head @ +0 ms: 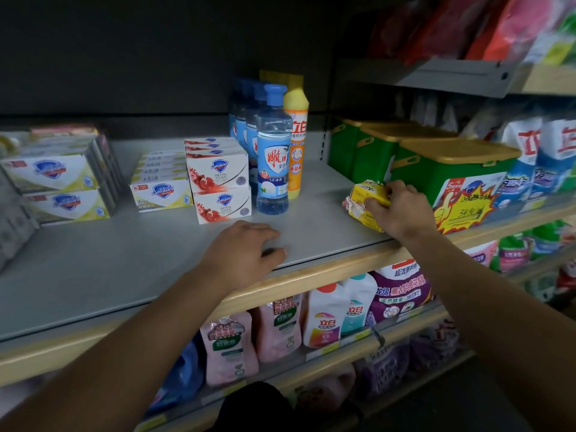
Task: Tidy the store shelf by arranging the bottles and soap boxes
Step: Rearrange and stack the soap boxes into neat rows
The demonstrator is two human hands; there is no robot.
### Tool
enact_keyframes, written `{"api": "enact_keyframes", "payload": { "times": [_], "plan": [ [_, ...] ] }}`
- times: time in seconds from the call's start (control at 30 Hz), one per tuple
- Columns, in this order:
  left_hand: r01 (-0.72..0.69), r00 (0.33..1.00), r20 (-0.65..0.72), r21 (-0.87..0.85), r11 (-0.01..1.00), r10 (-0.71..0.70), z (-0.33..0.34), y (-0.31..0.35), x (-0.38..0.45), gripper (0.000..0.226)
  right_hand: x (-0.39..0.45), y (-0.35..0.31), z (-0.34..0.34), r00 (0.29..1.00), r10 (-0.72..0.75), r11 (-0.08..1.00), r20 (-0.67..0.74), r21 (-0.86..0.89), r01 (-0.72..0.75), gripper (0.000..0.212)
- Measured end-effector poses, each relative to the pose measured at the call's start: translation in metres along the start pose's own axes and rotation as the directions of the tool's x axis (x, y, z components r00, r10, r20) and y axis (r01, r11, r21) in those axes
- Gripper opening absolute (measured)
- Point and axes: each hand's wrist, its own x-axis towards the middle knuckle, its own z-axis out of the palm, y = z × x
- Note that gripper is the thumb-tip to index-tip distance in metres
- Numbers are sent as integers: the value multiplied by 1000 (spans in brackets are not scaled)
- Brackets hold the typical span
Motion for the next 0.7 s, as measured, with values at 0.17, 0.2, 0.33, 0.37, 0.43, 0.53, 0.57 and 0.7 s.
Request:
{"api": "enact_keyframes", "payload": {
  "times": [0.17, 0.2, 0.33, 0.37, 0.43, 0.53, 0.57, 0.7],
  "plan": [
    [0, 1000, 23, -15, 1000, 0, -2, -2, 0, 51, -20, -30, -9, 978, -168, 985, -123, 22, 172, 66],
    [8, 1000, 26, -47, 999, -7, -4, -3, 0, 50, -27, -42, -10, 971, -203, 975, -128, 64, 212, 64],
    [58, 995, -63, -214, 975, -73, -28, -13, -13, 38, -55, -100, -3, 932, -355, 904, -69, 227, 361, 58],
    [62, 991, -98, -228, 972, -86, -37, -18, -19, 35, -62, -114, 1, 919, -390, 881, -52, 270, 389, 57],
    [85, 977, -171, -232, 969, -126, -60, -37, -36, 30, -75, -150, 12, 889, -458, 829, -16, 352, 434, 55],
    [144, 924, -329, -165, 976, -192, -99, -71, -70, 29, -91, -201, 32, 839, -542, 770, 37, 422, 479, 55],
    [175, 896, -391, -121, 977, -209, -111, -83, -83, 30, -96, -217, 40, 821, -568, 753, 54, 436, 492, 54],
    [312, 795, -550, 12, 950, -255, -157, -129, -129, 37, -110, -275, 69, 757, -642, 709, 123, 470, 525, 55]
  ]
}}
